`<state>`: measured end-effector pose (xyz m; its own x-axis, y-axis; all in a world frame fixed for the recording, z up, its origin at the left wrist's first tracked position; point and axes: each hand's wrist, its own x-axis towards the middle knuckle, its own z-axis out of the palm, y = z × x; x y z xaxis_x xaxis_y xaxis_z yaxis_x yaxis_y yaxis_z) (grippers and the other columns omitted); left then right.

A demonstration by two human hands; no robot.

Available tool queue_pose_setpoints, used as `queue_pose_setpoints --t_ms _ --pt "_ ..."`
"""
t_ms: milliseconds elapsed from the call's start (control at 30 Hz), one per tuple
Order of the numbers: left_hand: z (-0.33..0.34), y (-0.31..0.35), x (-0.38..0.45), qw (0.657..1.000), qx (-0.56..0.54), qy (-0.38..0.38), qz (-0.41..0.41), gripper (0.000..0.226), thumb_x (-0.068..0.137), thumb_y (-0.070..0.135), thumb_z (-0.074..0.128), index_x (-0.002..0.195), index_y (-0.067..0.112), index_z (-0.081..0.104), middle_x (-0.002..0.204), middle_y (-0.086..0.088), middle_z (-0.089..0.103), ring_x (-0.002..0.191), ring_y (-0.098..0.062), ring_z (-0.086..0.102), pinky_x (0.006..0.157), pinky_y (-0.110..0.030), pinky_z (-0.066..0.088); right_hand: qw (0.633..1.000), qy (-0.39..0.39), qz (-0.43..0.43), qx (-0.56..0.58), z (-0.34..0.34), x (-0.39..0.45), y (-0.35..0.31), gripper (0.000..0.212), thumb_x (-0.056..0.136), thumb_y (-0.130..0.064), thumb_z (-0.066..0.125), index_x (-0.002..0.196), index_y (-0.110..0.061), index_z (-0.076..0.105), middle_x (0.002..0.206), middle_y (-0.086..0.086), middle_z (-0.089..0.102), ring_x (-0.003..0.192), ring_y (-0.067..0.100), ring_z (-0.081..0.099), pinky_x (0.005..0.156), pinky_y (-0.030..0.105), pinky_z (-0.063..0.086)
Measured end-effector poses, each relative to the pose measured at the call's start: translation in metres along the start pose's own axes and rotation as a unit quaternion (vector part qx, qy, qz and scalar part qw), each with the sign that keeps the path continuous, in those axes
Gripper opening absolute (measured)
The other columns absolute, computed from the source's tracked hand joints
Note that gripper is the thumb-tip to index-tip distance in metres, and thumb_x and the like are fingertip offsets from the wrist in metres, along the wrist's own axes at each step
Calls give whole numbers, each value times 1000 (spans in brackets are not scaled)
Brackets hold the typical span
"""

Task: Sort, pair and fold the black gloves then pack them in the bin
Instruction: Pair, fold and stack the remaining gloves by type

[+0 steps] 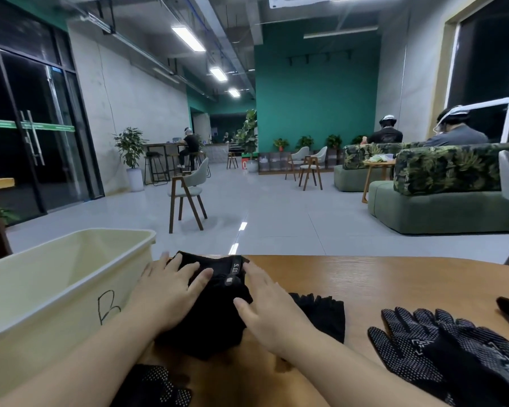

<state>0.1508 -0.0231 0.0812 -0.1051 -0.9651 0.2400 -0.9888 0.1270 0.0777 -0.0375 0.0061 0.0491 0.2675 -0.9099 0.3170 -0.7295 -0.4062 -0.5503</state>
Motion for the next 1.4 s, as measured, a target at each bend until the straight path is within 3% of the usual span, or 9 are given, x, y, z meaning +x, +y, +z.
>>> queue_pose_setpoints --t_ms 100,233,367,767,933,1033,1133,1233,1400 --pt "-12 8 -9 993 -64 0 103 116 47 100 8 144 38 26 146 16 35 133 -7 33 108 -26 26 999 -19 25 28 -5 -8 1 63 95 -38 47 148 -30 15 152 -10 27 137 18 32 112 36 29" --pt "-5 15 -8 993 -12 -25 111 84 76 66 54 146 39 16 143 17 39 126 -9 45 102 -29 39 993 -43 68 81 -5 -12 3 61 94 -36 51 145 -34 19 143 -9 41 127 18 45 101 32 40" --pt "-1 15 3 996 -64 44 49 37 92 43 43 130 44 44 121 9 61 108 -14 57 84 -29 46 988 -74 69 120 1 -12 -1 57 94 -35 50 143 -36 21 137 -8 48 118 16 52 99 30 43" --pt "4 25 13 956 -148 236 -96 44 98 29 30 141 40 27 115 -6 63 98 -34 58 70 -35 37 990 -53 60 118 12 -7 7 56 95 -39 48 145 -30 23 140 -6 45 127 12 44 101 28 40" --pt "8 30 7 989 -82 122 1 41 98 38 34 137 51 34 125 4 61 115 -23 54 88 -37 42 990 -50 61 116 12 -6 10 54 95 -38 46 144 -30 25 137 -8 46 120 11 50 95 27 44" --pt "14 25 1 999 -11 18 25 44 95 57 26 138 52 32 137 12 51 133 -17 37 109 -42 25 995 -8 46 87 12 -5 9 46 96 -33 45 139 -25 30 137 -7 41 120 12 46 100 31 41" --pt "17 15 -1 998 8 -56 33 54 88 68 20 140 55 21 151 17 30 144 -19 17 115 -49 11 998 46 -22 36 9 2 2 60 92 -19 44 146 -25 17 154 -7 14 142 14 14 116 30 19" --pt "20 8 -1 994 25 -99 29 62 81 75 19 140 57 13 157 14 12 146 -24 2 116 -52 10 995 -40 -62 -59 9 16 -5 72 89 -14 40 151 -27 6 158 -14 -8 144 8 -16 117 34 -4" --pt "28 -2 -5 993 -17 -115 4 62 84 73 30 139 59 6 159 2 0 145 -31 -7 118 -46 7 989 -130 3 -68 25 22 -8 75 86 -13 41 152 -24 7 159 -10 -6 146 12 -5 117 42 0"
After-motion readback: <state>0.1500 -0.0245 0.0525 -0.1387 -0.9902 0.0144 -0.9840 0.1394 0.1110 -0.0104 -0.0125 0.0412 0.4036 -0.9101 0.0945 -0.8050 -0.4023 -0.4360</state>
